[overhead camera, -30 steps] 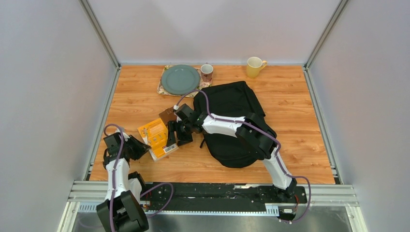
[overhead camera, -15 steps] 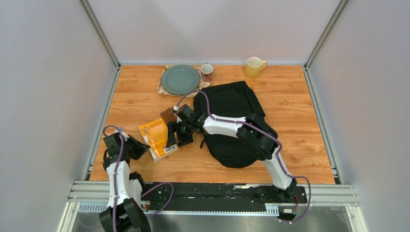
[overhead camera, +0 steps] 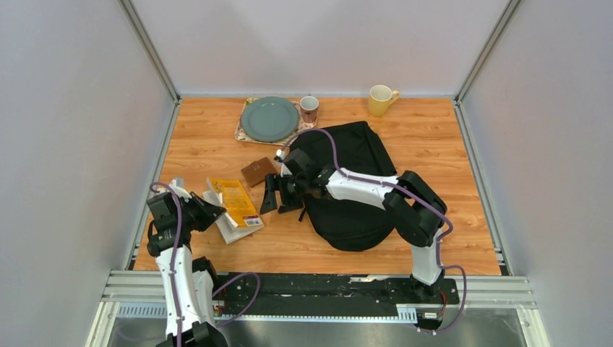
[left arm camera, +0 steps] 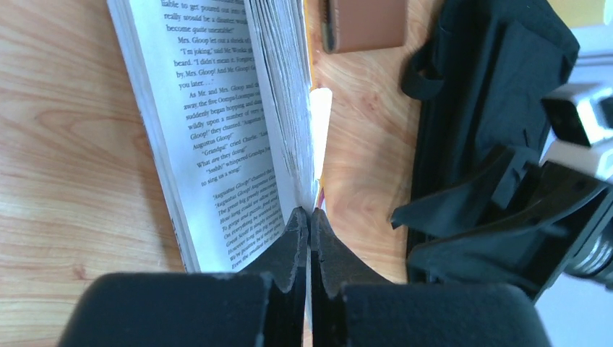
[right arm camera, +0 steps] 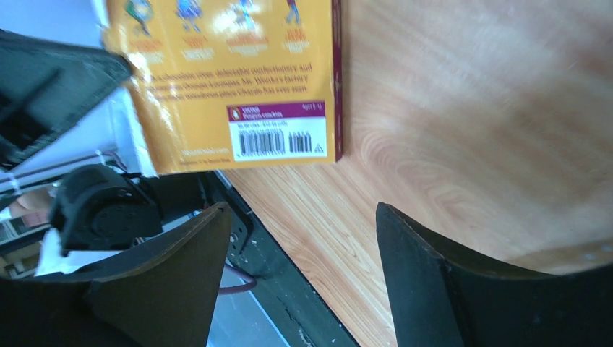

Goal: Pack the student bag
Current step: Pick up the book from the center of the board.

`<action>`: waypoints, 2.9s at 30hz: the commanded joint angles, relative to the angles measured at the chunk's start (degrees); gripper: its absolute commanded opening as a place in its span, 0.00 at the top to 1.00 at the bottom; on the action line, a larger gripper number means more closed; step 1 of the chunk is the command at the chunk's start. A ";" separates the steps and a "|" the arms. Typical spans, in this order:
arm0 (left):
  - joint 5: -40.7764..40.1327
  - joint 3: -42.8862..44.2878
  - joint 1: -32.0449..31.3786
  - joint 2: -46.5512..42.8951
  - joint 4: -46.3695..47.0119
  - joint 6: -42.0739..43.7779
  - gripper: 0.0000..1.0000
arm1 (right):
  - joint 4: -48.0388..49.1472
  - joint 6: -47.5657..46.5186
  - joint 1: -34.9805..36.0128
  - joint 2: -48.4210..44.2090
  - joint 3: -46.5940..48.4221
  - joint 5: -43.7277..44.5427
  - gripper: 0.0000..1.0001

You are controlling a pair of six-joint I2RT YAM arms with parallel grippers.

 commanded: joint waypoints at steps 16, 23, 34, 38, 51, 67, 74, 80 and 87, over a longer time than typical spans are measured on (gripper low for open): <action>28.81 4.51 -7.24 -2.58 23.55 -4.49 1.00 | 13.46 5.01 -5.07 -3.77 -4.06 -6.97 0.23; 34.00 -4.11 -7.41 -4.16 45.85 -17.76 1.00 | 31.53 10.46 -5.60 -6.75 -10.56 -14.62 0.23; 33.92 -13.61 -7.41 -4.25 80.85 -44.12 1.00 | 51.26 21.11 -7.44 -5.96 -17.16 -18.58 0.23; 32.77 -14.49 -7.41 -4.08 86.50 -47.04 1.00 | 53.02 21.37 -7.44 -6.93 -17.86 -18.58 0.25; 32.07 -17.22 -7.59 -3.55 94.24 -53.10 1.00 | 71.49 30.87 -7.27 -6.66 -21.38 -20.51 0.71; 29.52 -10.11 -7.77 -4.87 52.86 -27.01 0.22 | 38.00 10.92 -7.44 -28.45 -25.07 -5.66 1.00; 22.76 -8.78 -13.47 -3.20 56.96 -29.19 0.22 | 39.12 12.84 -6.39 -33.65 -26.30 -7.68 1.00; 19.68 -14.84 -22.79 2.60 83.49 -43.41 0.21 | 39.67 14.17 -6.21 -36.99 -26.74 -11.19 1.00; 20.56 -13.26 -24.91 5.59 93.60 -46.94 0.21 | 34.66 10.04 -6.21 -38.49 -25.16 -17.51 1.00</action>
